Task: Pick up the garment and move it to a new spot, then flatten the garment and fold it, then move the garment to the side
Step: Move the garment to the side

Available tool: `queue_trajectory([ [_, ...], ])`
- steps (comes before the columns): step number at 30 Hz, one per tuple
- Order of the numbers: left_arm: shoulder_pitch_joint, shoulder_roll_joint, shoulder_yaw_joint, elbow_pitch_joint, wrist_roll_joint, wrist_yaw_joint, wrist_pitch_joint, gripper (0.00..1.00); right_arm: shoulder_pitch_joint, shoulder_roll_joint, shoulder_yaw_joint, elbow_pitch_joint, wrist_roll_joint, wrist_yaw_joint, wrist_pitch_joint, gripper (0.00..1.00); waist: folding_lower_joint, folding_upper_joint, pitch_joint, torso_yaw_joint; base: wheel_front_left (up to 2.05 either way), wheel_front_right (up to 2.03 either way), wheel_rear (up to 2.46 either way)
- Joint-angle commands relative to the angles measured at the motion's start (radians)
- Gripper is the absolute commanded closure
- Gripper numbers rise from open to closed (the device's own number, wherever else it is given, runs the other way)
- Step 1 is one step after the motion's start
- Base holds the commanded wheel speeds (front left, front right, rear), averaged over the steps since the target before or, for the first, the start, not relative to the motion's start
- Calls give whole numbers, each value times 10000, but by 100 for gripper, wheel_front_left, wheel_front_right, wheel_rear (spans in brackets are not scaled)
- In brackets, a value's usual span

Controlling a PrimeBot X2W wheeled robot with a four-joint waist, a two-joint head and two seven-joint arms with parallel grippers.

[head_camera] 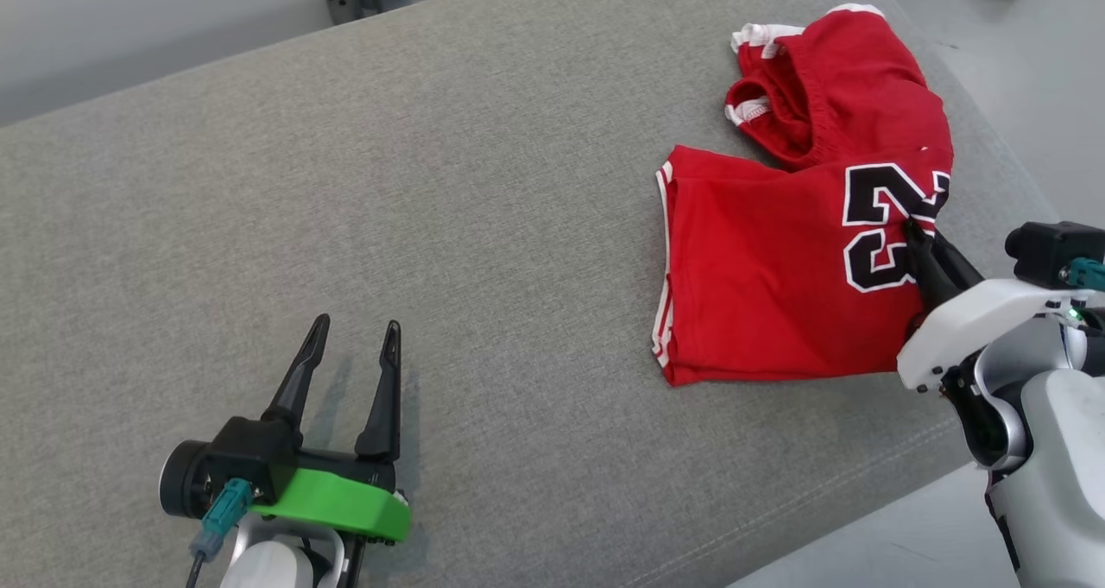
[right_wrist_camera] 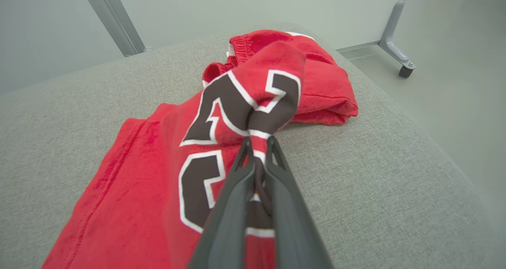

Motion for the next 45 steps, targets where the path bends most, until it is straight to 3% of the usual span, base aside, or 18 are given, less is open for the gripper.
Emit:
queue_trajectory([
  [1,-12,4,15,-26,-27,55,-26,0,-262,-62,-22,-103,-111,-12,81,100,0,-1,-149,412,0,0,0],
  [11,110,-137,-104,-34,-88,44,-27,0,-2361,-677,-176,567,-767,-12,545,100,0,-1,-196,1530,0,0,0],
  [20,198,-196,-195,-89,-59,44,-27,0,-3134,-2135,-512,1748,-1427,-14,795,100,0,-1,-63,2340,0,0,0],
  [30,-113,-106,-305,-188,186,-21,-27,0,-3778,-3401,-1487,2822,-1959,-14,783,100,0,-1,837,2963,0,0,0],
  [41,-436,80,-490,-349,363,1,-26,0,-4373,-3553,-3623,4073,-3918,-15,364,100,0,-1,1857,3375,0,0,0],
  [43,-468,82,-523,-347,377,17,-26,0,-4378,-3446,-4065,4256,-4359,-15,271,55,0,-1,1950,3444,0,0,0],
  [44,-483,87,-539,-341,384,23,-26,0,-4400,-3353,-4220,4286,-4583,-14,130,0,0,-1,1987,3474,0,0,0],
  [45,-497,99,-540,-334,376,33,-26,0,-4437,-3306,-4361,4254,-4763,-14,-77,0,0,-1,2011,3489,0,0,0],
])
